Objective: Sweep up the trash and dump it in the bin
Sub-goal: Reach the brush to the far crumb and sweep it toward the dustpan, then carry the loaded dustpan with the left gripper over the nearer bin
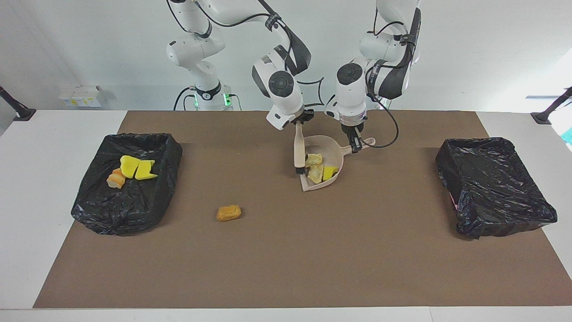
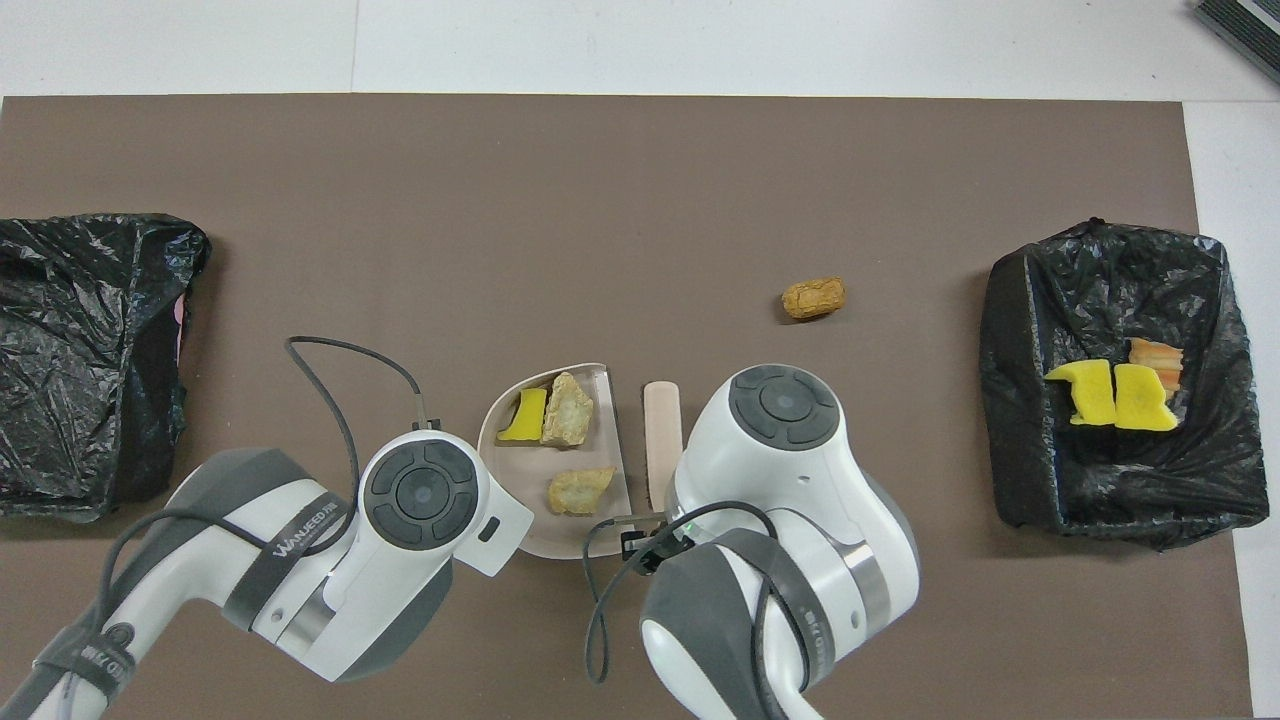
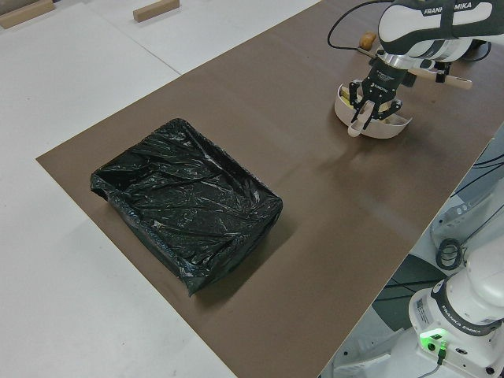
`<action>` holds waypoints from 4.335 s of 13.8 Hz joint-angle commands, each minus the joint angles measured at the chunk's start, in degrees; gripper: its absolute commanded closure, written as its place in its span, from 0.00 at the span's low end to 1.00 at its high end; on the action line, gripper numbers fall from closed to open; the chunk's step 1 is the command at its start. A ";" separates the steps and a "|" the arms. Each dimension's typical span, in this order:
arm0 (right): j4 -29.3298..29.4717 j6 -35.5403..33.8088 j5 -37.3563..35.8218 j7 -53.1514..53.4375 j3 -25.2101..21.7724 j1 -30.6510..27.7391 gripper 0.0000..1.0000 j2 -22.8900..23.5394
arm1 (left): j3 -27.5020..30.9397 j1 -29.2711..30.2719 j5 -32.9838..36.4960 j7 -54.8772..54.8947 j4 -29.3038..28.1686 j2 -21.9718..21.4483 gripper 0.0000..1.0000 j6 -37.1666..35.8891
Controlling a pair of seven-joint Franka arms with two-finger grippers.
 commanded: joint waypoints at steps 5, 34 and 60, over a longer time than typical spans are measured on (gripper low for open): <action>1.68 -0.47 -13.66 -1.87 0.48 -9.28 1.00 1.62 | 0.18 0.01 -0.68 -11.58 -0.84 -0.26 1.00 2.04; 5.91 4.54 -13.17 -10.13 5.66 -0.69 1.00 13.58 | 0.27 0.27 -1.82 -11.60 -1.10 -0.35 1.00 2.04; 5.82 -3.20 1.51 15.00 6.63 6.17 1.00 7.07 | 0.97 28.37 -1.65 39.35 9.97 -4.39 1.00 -5.87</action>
